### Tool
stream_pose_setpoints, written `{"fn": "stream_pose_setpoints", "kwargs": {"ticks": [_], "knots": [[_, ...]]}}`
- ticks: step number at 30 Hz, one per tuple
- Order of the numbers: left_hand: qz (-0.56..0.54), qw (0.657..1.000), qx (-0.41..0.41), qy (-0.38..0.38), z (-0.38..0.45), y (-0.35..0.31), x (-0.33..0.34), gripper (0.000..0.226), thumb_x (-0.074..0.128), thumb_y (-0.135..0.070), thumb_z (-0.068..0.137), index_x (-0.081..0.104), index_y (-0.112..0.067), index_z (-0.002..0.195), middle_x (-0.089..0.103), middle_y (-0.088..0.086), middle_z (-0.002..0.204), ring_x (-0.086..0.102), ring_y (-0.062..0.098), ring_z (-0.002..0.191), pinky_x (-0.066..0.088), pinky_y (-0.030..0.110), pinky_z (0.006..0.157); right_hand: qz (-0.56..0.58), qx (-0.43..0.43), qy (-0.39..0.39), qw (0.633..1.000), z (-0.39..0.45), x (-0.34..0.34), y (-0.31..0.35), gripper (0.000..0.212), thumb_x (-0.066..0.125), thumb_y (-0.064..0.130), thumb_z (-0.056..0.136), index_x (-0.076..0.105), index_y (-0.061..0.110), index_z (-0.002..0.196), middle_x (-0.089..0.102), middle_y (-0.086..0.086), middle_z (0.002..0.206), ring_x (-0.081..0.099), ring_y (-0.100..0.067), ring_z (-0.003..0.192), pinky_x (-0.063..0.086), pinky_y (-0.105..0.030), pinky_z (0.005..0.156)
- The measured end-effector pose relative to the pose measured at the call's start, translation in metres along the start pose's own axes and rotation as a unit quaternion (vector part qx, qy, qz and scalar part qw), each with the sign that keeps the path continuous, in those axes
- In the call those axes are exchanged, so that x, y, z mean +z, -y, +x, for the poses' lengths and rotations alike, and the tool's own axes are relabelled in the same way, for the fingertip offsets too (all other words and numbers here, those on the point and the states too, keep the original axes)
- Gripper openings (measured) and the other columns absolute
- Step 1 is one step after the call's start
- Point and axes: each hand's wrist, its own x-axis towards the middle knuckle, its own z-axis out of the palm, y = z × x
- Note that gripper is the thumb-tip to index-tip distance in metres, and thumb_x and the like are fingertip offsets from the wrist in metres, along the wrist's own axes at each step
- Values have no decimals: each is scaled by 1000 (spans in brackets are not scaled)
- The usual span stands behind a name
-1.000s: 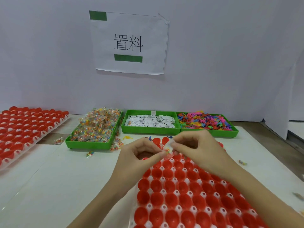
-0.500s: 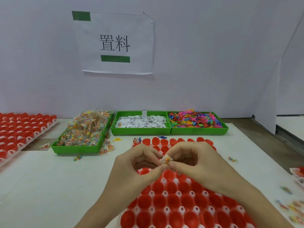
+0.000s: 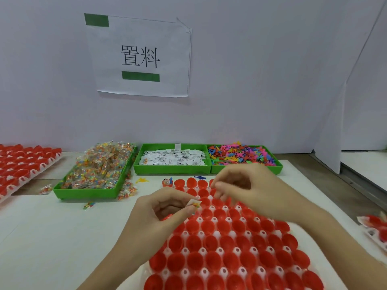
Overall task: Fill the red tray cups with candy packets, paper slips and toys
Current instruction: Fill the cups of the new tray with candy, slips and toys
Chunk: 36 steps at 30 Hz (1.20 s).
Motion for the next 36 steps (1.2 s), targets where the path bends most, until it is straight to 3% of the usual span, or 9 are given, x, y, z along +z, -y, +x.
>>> {"fn": "stream_pose_setpoints", "kwargs": {"ticks": [4, 8, 12, 18, 21, 24, 27, 30, 36], "knots": [[0, 1000, -12, -26, 3, 5, -4, 11, 81, -16, 79, 83, -23, 87, 77, 5, 91, 75, 16, 87, 57, 17, 80, -111, 83, -62, 988, 55, -32, -44, 16, 60, 14, 100, 71, 23, 93, 76, 5, 78, 73, -7, 73, 61, -32, 78], [12, 999, -8, -41, 8, 10, -8, 14, 80, -13, 81, 83, -26, 85, 77, 7, 93, 75, 17, 86, 56, 16, 79, -188, 162, -77, 966, 104, -53, -104, 16, 58, 9, 102, 73, 13, 105, 76, -7, 94, 72, -18, 83, 56, -28, 71], [13, 999, 2, -51, 10, 15, -10, 15, 81, -12, 80, 82, -26, 84, 77, 7, 92, 75, 15, 85, 56, 14, 77, -224, 160, -68, 959, 130, -47, -140, 15, 64, 11, 99, 77, 14, 107, 76, -7, 101, 68, -15, 82, 48, -21, 67], [9, 999, 12, -52, 11, 18, -12, 17, 81, -10, 80, 82, -26, 86, 77, 6, 92, 76, 16, 86, 56, 15, 77, -238, 128, -42, 962, 156, -18, -153, 19, 76, 19, 90, 79, 13, 108, 77, -6, 104, 68, -13, 88, 56, -33, 91], [7, 999, 20, -49, 12, 17, -13, 16, 81, -10, 80, 82, -25, 86, 77, 6, 91, 76, 17, 86, 57, 15, 77, -274, 136, -32, 951, 167, -17, -155, 17, 77, 21, 89, 79, 11, 103, 77, -7, 106, 67, -14, 89, 52, -27, 86], [6, 999, 24, -47, 11, 16, -12, 14, 82, -14, 79, 82, -27, 86, 77, 6, 92, 76, 17, 86, 57, 16, 77, -269, 155, -46, 949, 171, -15, -156, 16, 76, 20, 91, 78, 8, 101, 76, -9, 106, 67, -18, 89, 54, -31, 87], [3, 998, 24, -50, 11, 15, -14, 15, 81, -13, 80, 82, -27, 86, 77, 5, 91, 76, 17, 86, 57, 16, 78, -223, 161, -88, 958, 170, -15, -154, 19, 71, 21, 95, 79, 7, 105, 76, -10, 104, 65, -17, 84, 49, -29, 80], [0, 998, 19, -60, 12, 15, -16, 18, 81, -9, 82, 82, -27, 87, 78, 4, 92, 76, 15, 86, 57, 16, 77, -115, 158, -133, 972, 162, -20, -144, 18, 71, 20, 95, 79, 8, 106, 76, -5, 105, 67, -15, 92, 49, -27, 85], [-9, 997, 0, -81, 12, 12, -15, 20, 80, -7, 84, 82, -27, 87, 79, 3, 93, 77, 16, 86, 58, 19, 78, 180, 126, -103, 970, 116, -14, -81, 13, 73, 14, 93, 79, 8, 102, 79, -9, 94, 72, -17, 87, 55, -15, 67]]}}
